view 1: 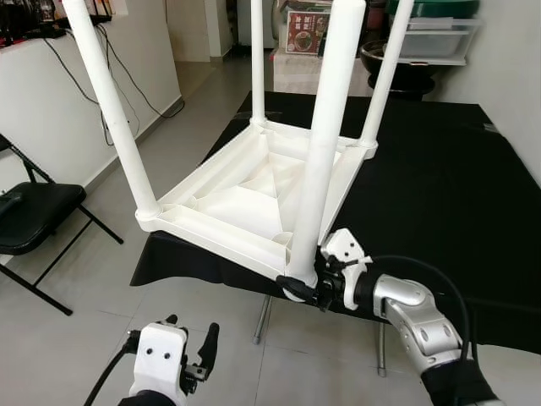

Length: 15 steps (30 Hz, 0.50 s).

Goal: Building children table

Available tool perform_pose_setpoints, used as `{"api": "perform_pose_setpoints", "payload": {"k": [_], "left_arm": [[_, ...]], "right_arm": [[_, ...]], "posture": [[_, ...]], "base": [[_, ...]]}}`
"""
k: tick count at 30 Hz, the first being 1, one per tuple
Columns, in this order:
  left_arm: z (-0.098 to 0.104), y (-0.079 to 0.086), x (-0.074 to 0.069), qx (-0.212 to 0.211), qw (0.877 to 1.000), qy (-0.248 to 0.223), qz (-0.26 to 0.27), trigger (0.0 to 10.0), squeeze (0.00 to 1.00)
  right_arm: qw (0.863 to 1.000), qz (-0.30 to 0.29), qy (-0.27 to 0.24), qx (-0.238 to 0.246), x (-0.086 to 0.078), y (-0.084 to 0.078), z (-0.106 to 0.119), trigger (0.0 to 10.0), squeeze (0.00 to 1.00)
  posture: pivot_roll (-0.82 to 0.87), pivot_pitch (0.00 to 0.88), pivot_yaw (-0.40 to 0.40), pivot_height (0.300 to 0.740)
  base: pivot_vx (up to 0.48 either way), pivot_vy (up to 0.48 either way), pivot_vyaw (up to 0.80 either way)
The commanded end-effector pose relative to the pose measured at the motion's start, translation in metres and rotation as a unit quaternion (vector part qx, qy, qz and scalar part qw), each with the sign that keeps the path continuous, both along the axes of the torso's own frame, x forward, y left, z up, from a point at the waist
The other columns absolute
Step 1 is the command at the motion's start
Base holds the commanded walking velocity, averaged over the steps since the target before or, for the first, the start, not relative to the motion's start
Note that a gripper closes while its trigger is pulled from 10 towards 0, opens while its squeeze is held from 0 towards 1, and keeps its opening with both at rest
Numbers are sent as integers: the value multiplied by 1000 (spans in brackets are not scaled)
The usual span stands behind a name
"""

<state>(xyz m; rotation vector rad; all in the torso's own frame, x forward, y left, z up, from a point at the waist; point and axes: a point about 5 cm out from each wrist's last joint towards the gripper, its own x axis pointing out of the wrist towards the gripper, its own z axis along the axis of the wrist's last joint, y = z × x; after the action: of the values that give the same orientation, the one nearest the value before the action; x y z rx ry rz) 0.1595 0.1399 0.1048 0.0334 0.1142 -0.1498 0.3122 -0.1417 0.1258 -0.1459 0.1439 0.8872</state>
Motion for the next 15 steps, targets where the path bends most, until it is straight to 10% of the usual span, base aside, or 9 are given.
{"api": "perform_pose_setpoints", "payload": {"k": [1,15], "left_arm": [[-1,1,-1,5,1000,7,-1,10000,0],[-1,1,-2,1,1000,9,-1,10000,0]], "right_arm": [[1000,-5,-2,23,3,1,4,0,0],[999,-43,-9,23,6,-6,7,0,0]], "posture": [[98,48,-28,740],[83,52,-21,740]], "base": [[0,0,0],[0,0,0]]}}
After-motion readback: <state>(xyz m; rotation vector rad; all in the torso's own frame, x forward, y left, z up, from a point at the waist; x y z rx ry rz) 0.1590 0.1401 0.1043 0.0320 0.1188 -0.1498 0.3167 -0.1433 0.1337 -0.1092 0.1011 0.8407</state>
